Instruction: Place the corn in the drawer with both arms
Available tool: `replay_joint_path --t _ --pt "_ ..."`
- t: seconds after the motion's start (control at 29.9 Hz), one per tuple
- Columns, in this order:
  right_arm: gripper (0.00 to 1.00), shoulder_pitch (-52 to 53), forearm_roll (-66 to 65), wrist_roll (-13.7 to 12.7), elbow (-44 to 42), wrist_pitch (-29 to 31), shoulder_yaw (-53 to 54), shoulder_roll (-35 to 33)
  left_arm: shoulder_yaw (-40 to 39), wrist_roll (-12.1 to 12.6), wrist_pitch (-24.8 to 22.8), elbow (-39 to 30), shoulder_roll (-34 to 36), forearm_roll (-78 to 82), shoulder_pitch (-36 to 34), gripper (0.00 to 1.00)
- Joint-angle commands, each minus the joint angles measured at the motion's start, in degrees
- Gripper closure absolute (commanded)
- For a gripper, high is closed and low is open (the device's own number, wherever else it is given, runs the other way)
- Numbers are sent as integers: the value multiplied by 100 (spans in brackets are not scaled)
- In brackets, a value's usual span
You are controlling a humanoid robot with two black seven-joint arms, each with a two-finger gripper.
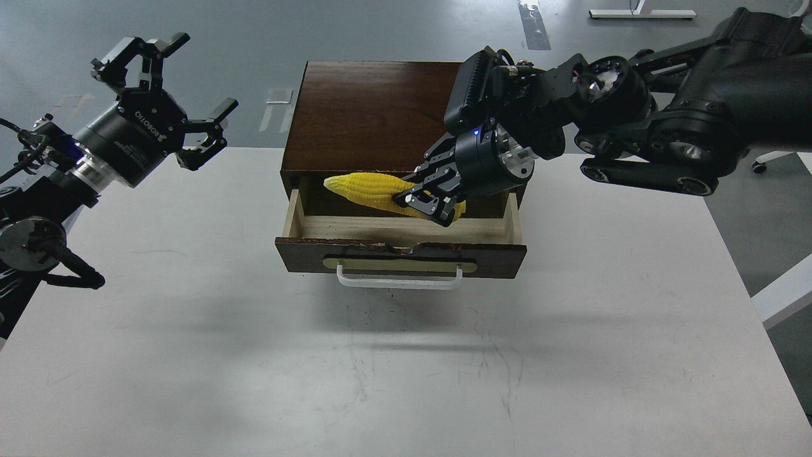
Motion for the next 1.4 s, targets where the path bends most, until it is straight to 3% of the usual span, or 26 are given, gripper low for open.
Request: replay_joint_path --t 0.0,0.1,0.13,0.23,0.53,0.7,0.94,1.04,1.17,1.37 --pt "100 -29 -4 -1 1 -19 -85 59 -1 -1 0 0 0 -1 0 2" --pt "100 -90 -4 -1 -87 -19 -155 59 -1 -1 0 0 9 -1 0 2" --pt "89 -160 5 -1 -113 -45 -155 59 -1 -1 0 0 9 -1 0 2" --pt "75 -249 14 -1 -113 -133 -155 50 -1 -1 0 0 0 -1 0 2" --pt "42 -258 40 -1 -122 -204 -164 41 -1 -1 0 0 9 -1 0 2" --pt "34 -258 49 -1 -113 -204 -155 33 -1 -1 0 0 9 -1 0 2" --pt "30 -197 119 -1 -70 -248 -15 -99 -1 -1 0 0 0 -1 0 2" --pt "23 -144 401 -1 -78 -239 319 -284 -10 -1 0 0 0 -1 0 2" --pt "5 -56 1566 -1 -96 -222 924 -722 -10 -1 0 0 0 -1 9 2" --pt "4 -729 3490 -1 -96 -186 1803 -1530 -1 -1 0 0 -8 -1 18 2"
